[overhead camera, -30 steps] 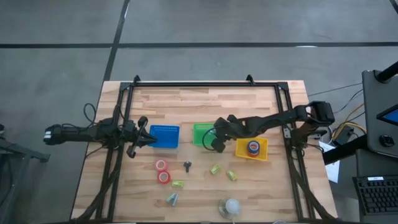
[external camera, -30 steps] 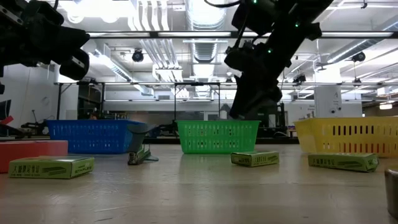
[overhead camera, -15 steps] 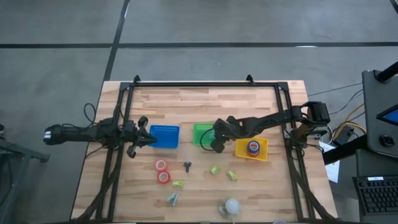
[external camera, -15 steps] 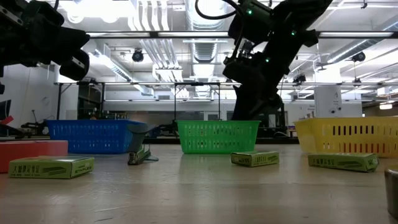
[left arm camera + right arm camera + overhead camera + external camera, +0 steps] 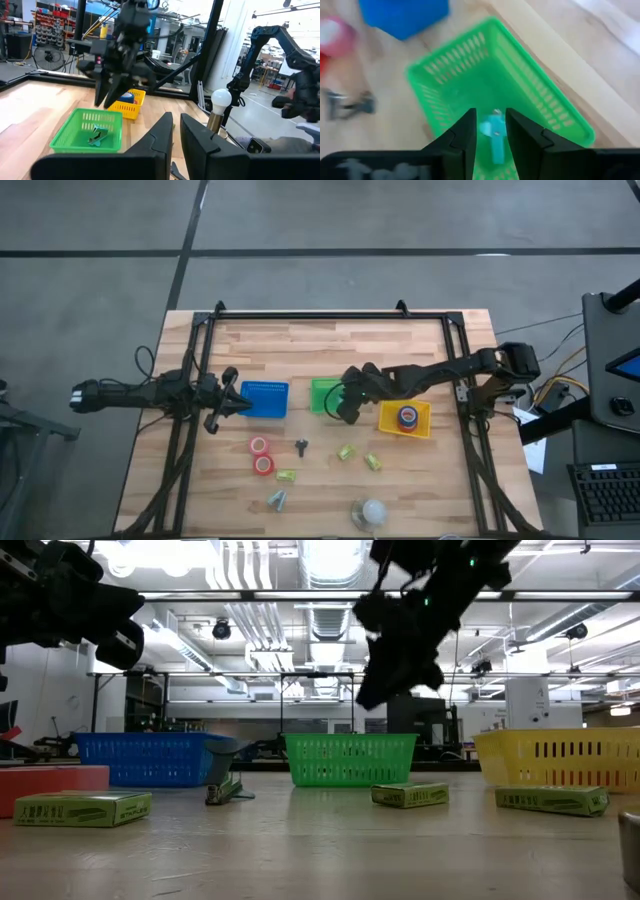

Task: Pick and place Stapler, Stapler remover, tape
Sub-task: Put the black staple remover into the green bin

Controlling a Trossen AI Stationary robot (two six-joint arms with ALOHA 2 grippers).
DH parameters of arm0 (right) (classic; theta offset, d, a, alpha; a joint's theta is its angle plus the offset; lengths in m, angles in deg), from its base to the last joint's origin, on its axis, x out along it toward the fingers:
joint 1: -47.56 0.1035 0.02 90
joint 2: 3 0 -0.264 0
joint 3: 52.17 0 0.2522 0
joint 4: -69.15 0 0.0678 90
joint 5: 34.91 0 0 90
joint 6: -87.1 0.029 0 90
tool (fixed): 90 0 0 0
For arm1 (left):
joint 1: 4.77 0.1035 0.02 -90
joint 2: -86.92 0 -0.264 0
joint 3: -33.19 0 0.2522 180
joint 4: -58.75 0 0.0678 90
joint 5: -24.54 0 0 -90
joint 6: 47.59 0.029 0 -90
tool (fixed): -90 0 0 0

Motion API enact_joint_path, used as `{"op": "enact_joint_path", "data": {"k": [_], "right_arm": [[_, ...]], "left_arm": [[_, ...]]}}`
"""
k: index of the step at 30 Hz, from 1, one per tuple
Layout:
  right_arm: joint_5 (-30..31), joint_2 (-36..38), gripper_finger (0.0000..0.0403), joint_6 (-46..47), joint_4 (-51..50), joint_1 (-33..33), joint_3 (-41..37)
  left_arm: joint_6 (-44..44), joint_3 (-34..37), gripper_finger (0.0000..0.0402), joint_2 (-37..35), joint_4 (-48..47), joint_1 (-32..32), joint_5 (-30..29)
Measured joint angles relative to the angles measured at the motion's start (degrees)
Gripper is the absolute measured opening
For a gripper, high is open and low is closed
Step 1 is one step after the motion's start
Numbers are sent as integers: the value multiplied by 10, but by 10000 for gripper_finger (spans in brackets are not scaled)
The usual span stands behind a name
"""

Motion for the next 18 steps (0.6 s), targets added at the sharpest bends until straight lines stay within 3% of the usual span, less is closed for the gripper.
{"op": "enact_joint_path", "data": {"k": [3,7,13,18], "right_arm": [[-7,15,103,-5,12,17,18],[-58,12,100,10,41,36,48],[-89,-37,98,41,53,75,103],[-135,-92,130,89,56,93,151]], "left_arm": [[0,0,42,1,0,0,0],[0,0,42,1,0,0,0],[0,0,42,2,0,0,0],[0,0,42,2,0,0,0]]}}
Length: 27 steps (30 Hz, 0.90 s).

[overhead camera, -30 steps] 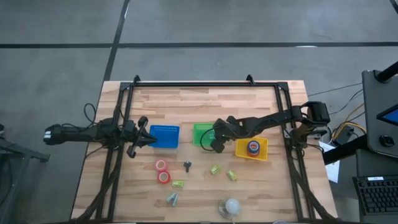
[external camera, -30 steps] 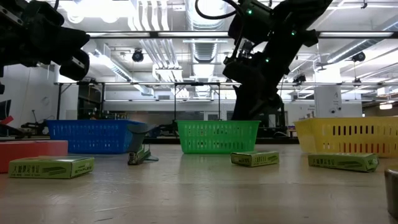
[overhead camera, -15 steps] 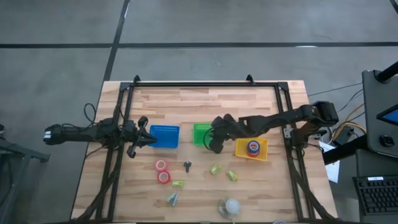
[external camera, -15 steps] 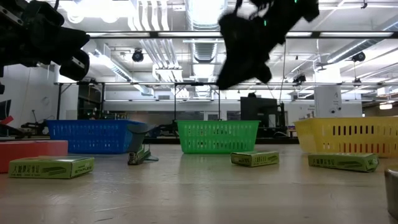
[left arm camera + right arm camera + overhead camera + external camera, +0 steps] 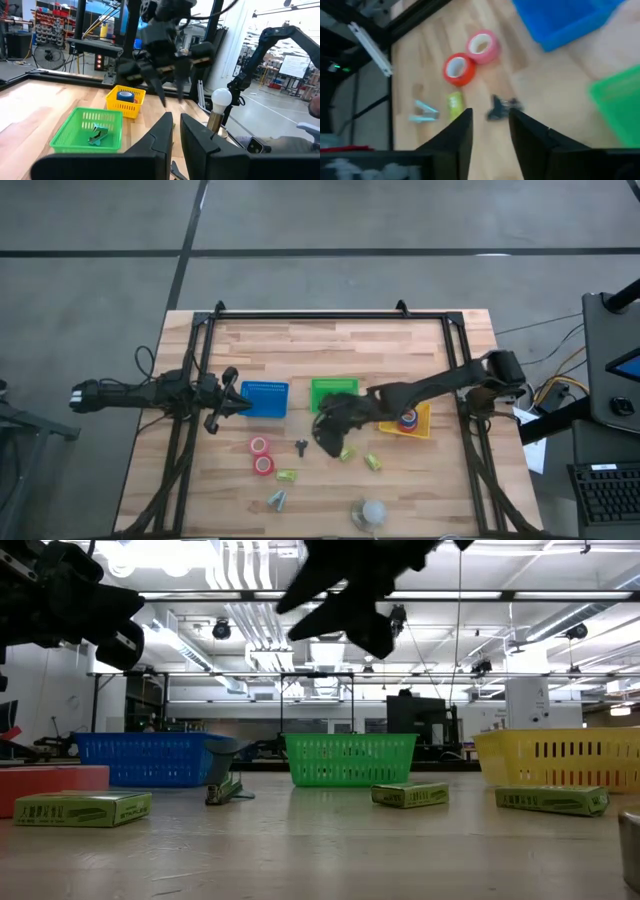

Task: Pick and place Stapler, Stapler remover, tape
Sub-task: Put the black staple remover into the green bin

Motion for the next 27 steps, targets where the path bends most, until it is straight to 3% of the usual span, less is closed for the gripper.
{"op": "enact_joint_path", "data": {"k": [7,12,27], "right_arm": [[-45,-95,216,30,-3,6,64],[-66,-138,250,51,-8,5,85],[-74,-185,229,77,-13,-7,93]], "left_arm": [[0,0,42,1,0,0,0],[0,0,42,1,0,0,0],[0,0,42,7,0,0,0]]}}
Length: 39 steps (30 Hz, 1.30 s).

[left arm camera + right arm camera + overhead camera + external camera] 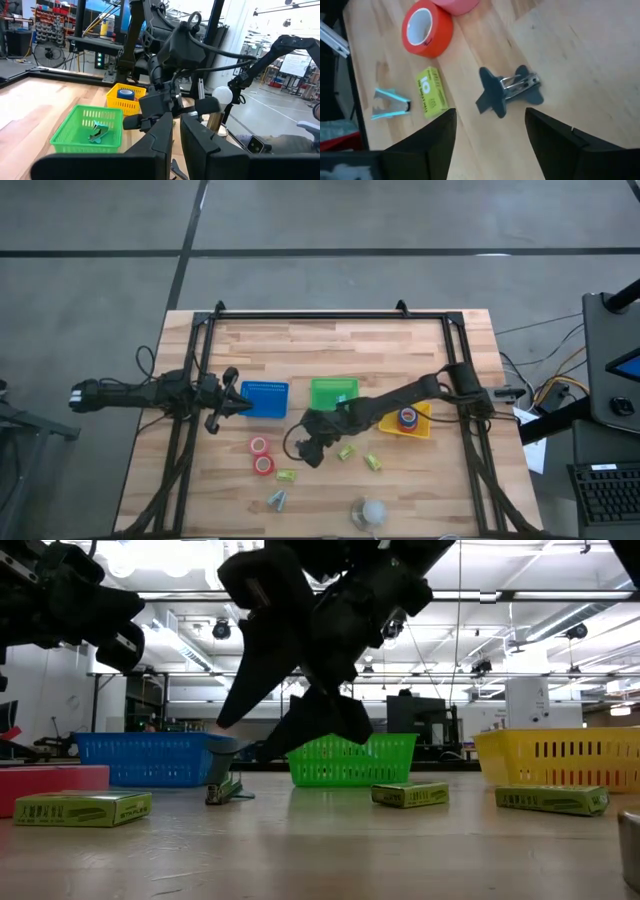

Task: Pick and place Stapler, Stapler remover, tape
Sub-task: Put the black staple remover into the green bin

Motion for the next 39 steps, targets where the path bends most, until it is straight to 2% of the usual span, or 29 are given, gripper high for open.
{"op": "enact_joint_path", "data": {"k": [10,28,39], "right_arm": [[8,-4,194,-13,10,-7,2],[10,-4,14,-32,12,-10,2],[10,-1,8,-54,11,-10,8]], "left_arm": [[0,0,42,0,0,0,0],[0,0,42,0,0,0,0],[0,0,42,0,0,0,0]]}}
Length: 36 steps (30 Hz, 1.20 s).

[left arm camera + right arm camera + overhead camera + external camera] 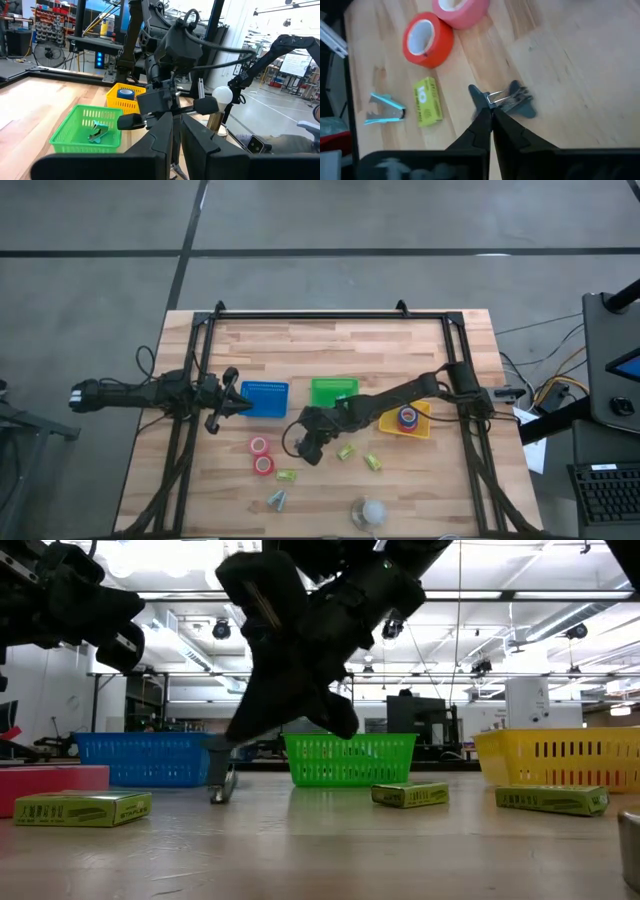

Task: Pick and place Stapler, Stapler remover, tape
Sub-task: Put the black staple remover into the green bin

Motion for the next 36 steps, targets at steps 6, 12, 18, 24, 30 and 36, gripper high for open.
{"op": "enact_joint_path", "data": {"k": [6,12,18,24,30,36], "right_arm": [[6,24,8,-20,-20,0,11],[66,77,8,-40,-98,0,12],[161,139,8,-48,-168,0,11],[217,177,8,-47,-213,-1,6],[229,178,8,-47,-245,-11,4],[232,175,8,-47,-244,-23,-5]], "left_arm": [[0,0,42,0,0,0,0],[0,0,42,0,1,0,0],[0,0,42,0,0,0,0],[0,0,42,0,0,0,0],[0,0,42,0,0,0,0],[0,0,42,0,0,0,0]]}}
